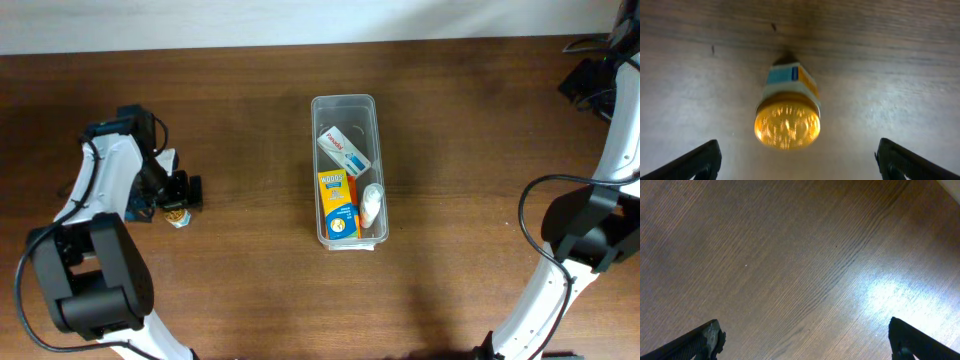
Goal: Pack container
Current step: 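Move the left gripper down over the gold-capped bottle, then close the left gripper around the gold-capped bottle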
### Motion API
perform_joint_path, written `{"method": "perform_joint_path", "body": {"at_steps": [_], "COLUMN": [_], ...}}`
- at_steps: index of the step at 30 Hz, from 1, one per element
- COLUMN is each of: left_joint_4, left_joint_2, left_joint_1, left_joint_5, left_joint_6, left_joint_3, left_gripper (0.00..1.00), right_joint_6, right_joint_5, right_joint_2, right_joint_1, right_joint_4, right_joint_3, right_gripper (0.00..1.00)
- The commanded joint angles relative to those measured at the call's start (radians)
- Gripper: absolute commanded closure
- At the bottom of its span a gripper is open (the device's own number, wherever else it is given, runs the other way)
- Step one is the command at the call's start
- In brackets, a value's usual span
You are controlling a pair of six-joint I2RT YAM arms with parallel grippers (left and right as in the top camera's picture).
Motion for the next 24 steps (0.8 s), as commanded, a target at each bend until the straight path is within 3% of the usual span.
{"method": "perform_joint_path", "body": {"at_steps": [1,10,12,24], "left_joint_4": [0.037,0.137,0.169,0.209], "left_joint_2": [0.003,0.003,0.003,0.003], "left_joint_1": [0.002,0.002,0.002,0.002], "left_joint_5": [-0.006,-0.007,-0.011,-0.018], "left_joint_6": [0.019,0.019,0.019,0.019], "left_joint_3": [-0.04,-0.074,-0.074,-0.094], "left_gripper": [0.01,0.08,0.16,0.17], "right_joint_6": [0.005,0.005,0.005,0.005], "right_joint_5": [0.019,0.019,0.019,0.019], "right_joint_2": [-0.004,-0.004,-0.004,-0.004], "right_joint_1": [0.001,0.001,0.001,0.001], "right_joint_4": [0.0,0.0,0.0,0.0], "right_joint_3": [0.0,0.0,0.0,0.0], "right_gripper": [0.02,0.02,0.02,0.02]}}
